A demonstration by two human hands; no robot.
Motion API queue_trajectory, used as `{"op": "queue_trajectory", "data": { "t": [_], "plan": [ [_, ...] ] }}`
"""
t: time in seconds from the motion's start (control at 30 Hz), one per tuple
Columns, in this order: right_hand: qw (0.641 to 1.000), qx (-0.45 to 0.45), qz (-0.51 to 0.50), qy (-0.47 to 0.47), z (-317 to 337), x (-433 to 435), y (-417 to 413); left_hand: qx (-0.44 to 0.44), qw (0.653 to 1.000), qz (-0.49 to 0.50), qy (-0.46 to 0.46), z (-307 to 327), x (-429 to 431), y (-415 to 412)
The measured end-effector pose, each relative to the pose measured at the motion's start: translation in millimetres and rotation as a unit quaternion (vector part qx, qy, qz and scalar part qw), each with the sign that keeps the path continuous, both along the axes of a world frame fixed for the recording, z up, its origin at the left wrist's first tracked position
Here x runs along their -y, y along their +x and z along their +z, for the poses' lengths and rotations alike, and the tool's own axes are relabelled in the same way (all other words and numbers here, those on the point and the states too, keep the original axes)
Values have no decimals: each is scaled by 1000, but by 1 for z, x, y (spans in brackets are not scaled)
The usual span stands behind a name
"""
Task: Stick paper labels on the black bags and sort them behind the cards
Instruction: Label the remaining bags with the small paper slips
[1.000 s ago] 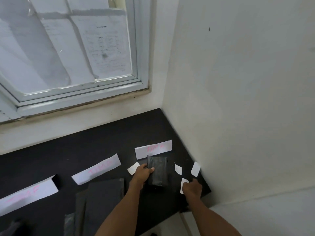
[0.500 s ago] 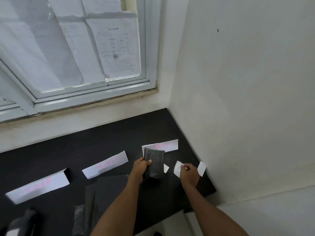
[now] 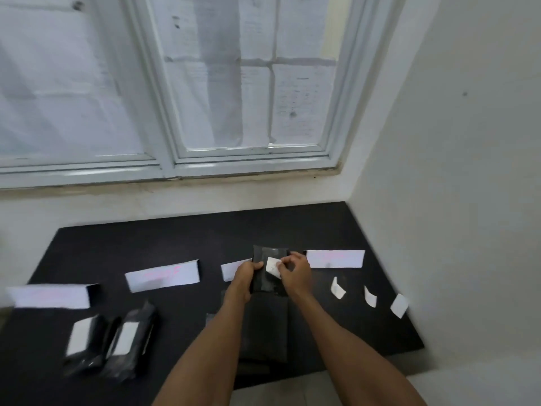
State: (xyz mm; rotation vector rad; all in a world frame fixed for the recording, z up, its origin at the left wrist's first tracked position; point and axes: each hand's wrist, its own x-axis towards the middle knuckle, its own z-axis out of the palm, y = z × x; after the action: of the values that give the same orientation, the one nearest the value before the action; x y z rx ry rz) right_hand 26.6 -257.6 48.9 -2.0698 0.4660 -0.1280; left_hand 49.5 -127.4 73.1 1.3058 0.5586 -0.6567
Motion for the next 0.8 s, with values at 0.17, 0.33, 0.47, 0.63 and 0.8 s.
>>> {"op": "queue_trajectory", "data": {
  "t": [0.17,0.33,0.47,0.63,0.8],
  "plan": [
    [999,18,44,-7,7,-84,-8,17,1000,-19,12,-18,-90,-4],
    [998,41,41,29,11,-158,-14,57,998,-7,-27,15,-158,-35],
    [992,16,6,126,13,-215,-22,53,998,-11,-42,19,-212,-52],
    [988,-11,31,153,15,-267,-36,36,998,-8,-55,13,-263,-72],
    [978,-11,151,143,-1,-307,-53,35,993,107,-34,-11,-304,-80]
  ]
}}
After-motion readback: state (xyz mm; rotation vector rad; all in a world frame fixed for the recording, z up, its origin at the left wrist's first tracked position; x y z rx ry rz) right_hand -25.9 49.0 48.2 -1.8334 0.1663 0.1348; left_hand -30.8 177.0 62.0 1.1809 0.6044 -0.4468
